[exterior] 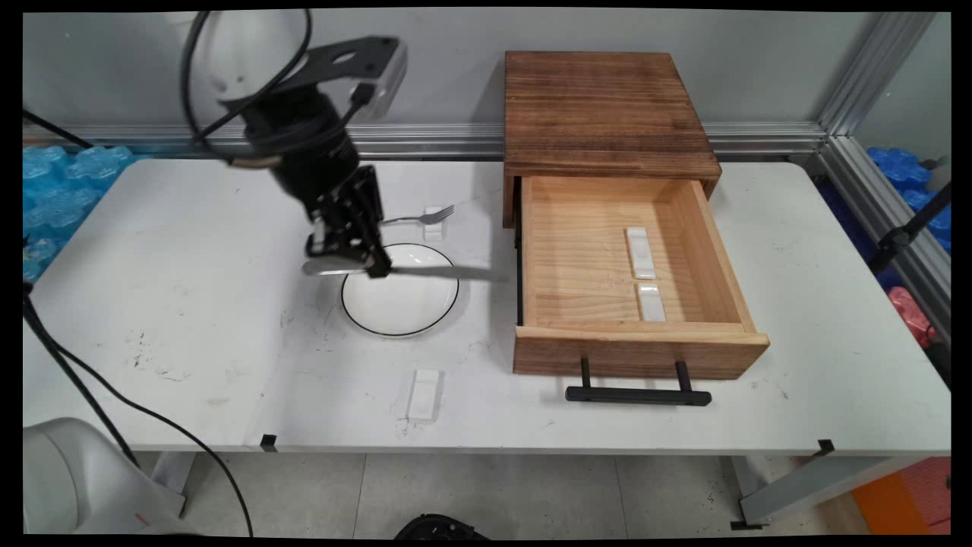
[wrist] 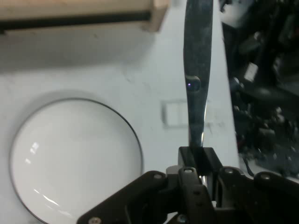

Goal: Place the picked object into the drawer

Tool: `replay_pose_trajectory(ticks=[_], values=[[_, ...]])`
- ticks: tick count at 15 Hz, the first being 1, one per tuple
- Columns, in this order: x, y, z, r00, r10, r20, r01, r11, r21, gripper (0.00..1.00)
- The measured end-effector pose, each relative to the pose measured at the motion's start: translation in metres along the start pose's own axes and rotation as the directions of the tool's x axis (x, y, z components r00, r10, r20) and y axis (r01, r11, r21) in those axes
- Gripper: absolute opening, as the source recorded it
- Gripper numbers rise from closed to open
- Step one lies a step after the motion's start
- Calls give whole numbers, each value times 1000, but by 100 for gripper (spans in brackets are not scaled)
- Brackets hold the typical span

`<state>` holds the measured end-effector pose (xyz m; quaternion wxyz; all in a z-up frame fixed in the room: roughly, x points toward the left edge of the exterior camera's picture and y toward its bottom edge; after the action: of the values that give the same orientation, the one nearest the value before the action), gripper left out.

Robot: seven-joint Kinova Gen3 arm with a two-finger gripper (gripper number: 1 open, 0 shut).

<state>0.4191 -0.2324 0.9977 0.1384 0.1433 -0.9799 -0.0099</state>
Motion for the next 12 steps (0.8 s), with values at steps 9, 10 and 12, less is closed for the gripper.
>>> replay_pose_trajectory(ticks=[9, 10, 12], values=[[63, -35, 15, 998, -27, -50, 30, 997, 73, 0], [71, -38, 20, 998, -24, -53, 28, 997, 78, 0], [83, -41, 30, 998, -18, -57, 23, 996, 86, 0]])
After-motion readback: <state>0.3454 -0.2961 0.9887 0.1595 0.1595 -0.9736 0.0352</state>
